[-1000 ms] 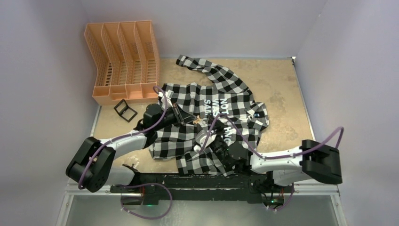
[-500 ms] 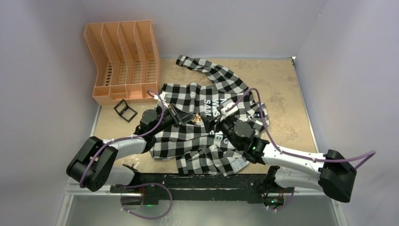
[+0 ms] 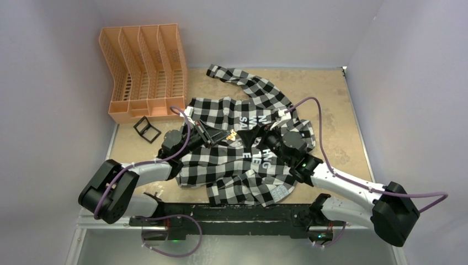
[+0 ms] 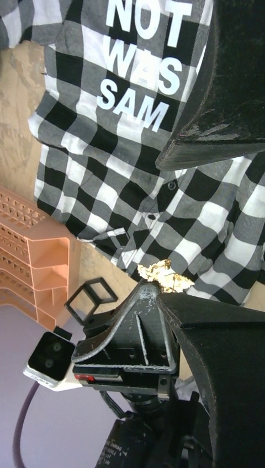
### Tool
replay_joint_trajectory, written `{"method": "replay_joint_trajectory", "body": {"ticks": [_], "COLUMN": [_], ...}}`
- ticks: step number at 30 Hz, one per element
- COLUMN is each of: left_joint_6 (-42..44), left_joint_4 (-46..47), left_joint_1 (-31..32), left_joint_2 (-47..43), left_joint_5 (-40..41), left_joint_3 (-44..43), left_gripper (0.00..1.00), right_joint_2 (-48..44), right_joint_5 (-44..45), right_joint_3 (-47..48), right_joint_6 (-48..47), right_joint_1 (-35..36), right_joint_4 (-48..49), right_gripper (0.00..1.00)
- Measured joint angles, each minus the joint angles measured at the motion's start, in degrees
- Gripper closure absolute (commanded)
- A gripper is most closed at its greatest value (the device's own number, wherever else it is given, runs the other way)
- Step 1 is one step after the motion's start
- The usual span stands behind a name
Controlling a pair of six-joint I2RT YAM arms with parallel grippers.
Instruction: Remove the brooch from the garment
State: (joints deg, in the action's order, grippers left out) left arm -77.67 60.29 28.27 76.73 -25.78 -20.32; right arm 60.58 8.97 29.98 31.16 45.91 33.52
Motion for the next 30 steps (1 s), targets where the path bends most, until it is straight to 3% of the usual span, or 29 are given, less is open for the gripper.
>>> {"method": "replay_joint_trajectory", "body": {"ticks": [15,30], "left_joint_6": [-5.0,-10.7], "left_joint_4": [2.4,7.3], "left_joint_1": [1.0,1.1], "left_joint_2": [1.4,5.0], "left_joint_5": [-0.2,-0.4], "left_joint_3": [0.0,0.0], "left_gripper": [1.00,1.00], "right_joint_2": [2.4,2.3], "right_joint_5": [-8.7,-10.3], "right_joint_3": [0.0,-0.6], "right_joint_6": [6.9,7.6], "right_joint_1": [-2.5,-3.2], "right_joint_4": [0.8,2.4], "right_gripper": [0.19,0.19]}}
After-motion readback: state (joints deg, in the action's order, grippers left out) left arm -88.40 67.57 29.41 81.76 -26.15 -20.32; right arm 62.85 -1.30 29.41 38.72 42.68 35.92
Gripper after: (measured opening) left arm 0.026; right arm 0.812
